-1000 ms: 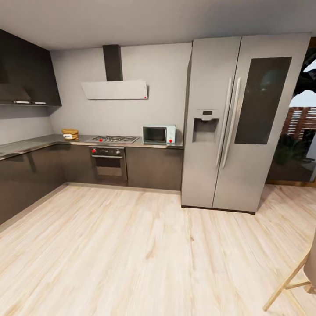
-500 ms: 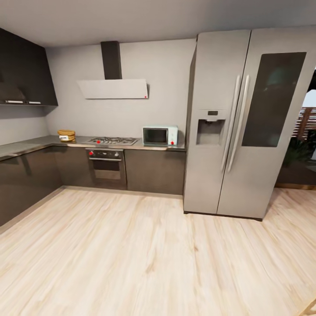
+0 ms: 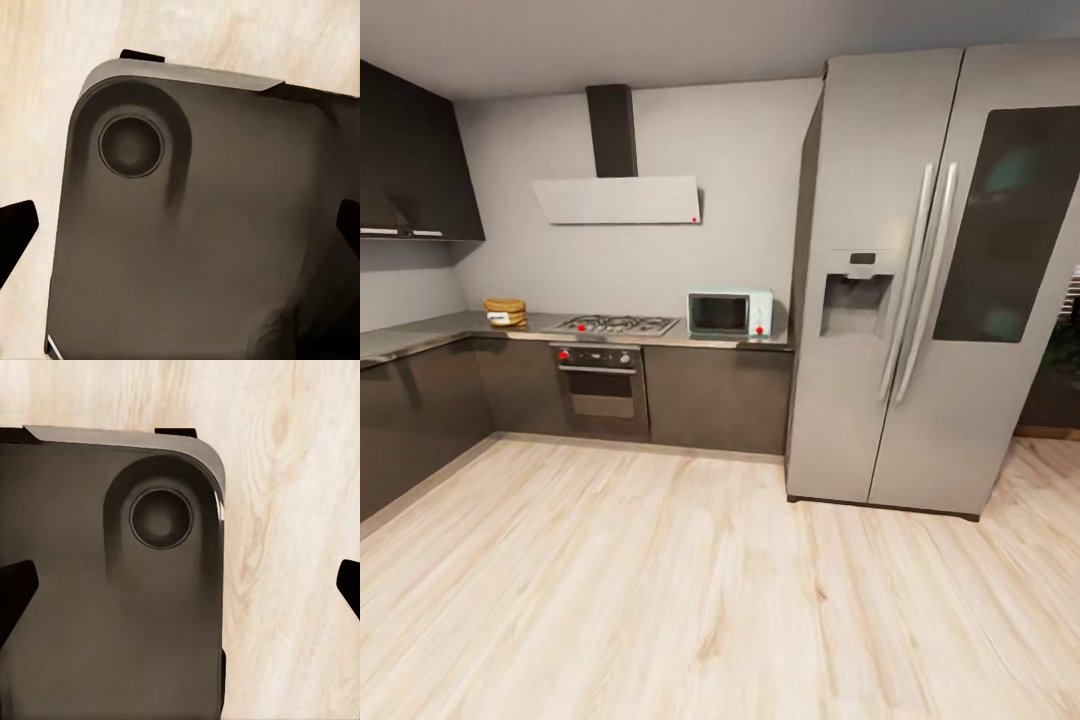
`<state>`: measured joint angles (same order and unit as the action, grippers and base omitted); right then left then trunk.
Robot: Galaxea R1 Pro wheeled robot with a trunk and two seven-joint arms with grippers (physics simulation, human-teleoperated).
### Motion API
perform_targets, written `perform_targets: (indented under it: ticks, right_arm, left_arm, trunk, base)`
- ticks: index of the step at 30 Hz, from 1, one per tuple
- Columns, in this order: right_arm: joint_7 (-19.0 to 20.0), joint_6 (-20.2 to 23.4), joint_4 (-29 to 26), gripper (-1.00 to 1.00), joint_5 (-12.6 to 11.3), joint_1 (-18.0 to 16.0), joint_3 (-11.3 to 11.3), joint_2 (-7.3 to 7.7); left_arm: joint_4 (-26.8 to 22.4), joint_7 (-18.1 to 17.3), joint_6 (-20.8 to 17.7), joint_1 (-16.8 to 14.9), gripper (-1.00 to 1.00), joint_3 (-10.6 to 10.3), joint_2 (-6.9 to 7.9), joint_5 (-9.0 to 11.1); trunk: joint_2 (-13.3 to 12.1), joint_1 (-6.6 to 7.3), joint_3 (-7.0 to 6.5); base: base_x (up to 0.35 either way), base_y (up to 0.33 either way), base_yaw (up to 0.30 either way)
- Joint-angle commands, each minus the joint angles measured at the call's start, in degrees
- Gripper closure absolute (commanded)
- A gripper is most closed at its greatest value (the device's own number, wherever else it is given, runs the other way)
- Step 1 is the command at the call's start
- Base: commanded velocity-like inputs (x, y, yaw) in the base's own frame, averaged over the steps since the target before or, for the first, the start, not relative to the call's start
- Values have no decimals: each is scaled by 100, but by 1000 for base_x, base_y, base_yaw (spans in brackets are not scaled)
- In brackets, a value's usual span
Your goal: In the kitchen, take the popcorn bag from the countertop, put it into the microwave, and heat it until the popcorn is cooked so the cooked popcorn ends up inside the bag.
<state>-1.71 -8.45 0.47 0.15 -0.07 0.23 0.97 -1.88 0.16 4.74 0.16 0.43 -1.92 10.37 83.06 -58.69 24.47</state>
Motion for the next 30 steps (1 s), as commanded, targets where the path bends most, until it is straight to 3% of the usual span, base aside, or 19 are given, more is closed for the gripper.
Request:
perform_targets:
  ticks: [1,30]
  right_arm:
    - [-13,-25,5,-100,2,-1,3,0]
    - [-13,-11,14,-100,2,-1,9,0]
  left_arm:
    - [-5,2,9,2,-100,1,-1,35]
    - [-7,2,9,3,-100,1,-1,35]
  trunk:
    - [2,-4,4]
    - [2,-4,4]
  base:
    - [326,87,0]
    - [326,104,0]
